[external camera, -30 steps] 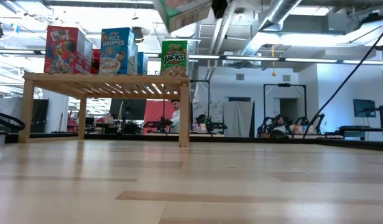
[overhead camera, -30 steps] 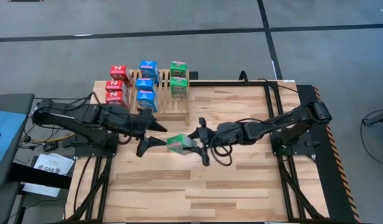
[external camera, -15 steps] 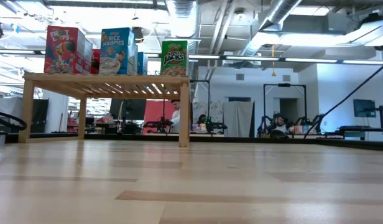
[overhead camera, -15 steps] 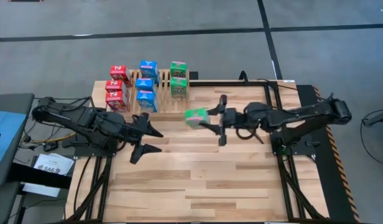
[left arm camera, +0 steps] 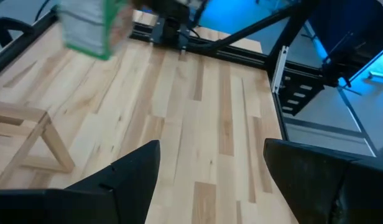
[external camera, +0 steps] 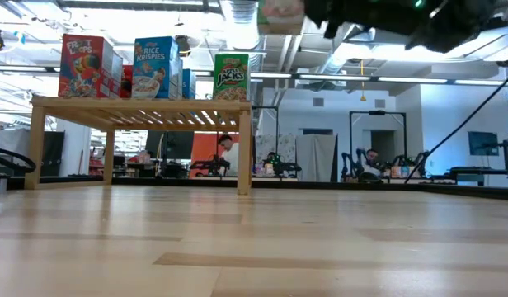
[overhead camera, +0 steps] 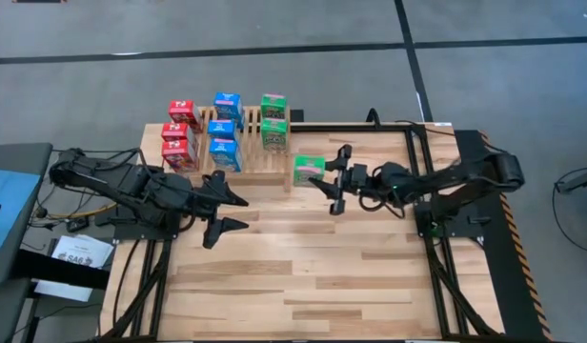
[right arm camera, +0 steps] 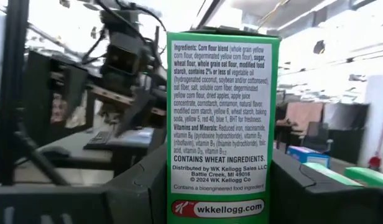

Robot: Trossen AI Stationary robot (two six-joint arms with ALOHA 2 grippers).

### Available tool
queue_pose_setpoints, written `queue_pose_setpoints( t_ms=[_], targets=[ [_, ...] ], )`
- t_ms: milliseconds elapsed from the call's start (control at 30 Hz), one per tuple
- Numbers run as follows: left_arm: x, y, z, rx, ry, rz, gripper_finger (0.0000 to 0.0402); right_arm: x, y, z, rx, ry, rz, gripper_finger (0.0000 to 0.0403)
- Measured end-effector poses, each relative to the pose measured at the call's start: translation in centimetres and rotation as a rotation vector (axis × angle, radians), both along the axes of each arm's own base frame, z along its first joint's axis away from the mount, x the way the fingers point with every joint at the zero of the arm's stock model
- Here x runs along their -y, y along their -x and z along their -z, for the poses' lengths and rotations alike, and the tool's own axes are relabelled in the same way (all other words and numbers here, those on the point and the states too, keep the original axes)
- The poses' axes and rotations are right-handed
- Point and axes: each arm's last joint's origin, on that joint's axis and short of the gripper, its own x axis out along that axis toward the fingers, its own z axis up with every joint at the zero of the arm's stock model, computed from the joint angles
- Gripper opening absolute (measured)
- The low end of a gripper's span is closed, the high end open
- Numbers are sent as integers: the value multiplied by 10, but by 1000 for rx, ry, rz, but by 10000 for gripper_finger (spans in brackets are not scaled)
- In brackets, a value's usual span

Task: Stack cereal on shelf
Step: Put the green cereal box on the shelf aligned with the green cereal boxes

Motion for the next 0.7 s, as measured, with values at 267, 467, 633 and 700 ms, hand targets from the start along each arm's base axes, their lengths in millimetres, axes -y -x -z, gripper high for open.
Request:
queue_pose_setpoints(
  t_ms=[267,467,633,700],
  targets=[
    [0,0,1,-8,-2,1,275,15,-22,35,70,17,51,205],
    [0,0,1,-10,-24,10,275,28,-45,46,44,31,53,205],
    [0,0,1,-10,-26,11,275,37,-64,49,39,34,56,205],
    [0,1,1,-11,-26,11,275,41,-70,50,49,25,48,205]
  ],
)
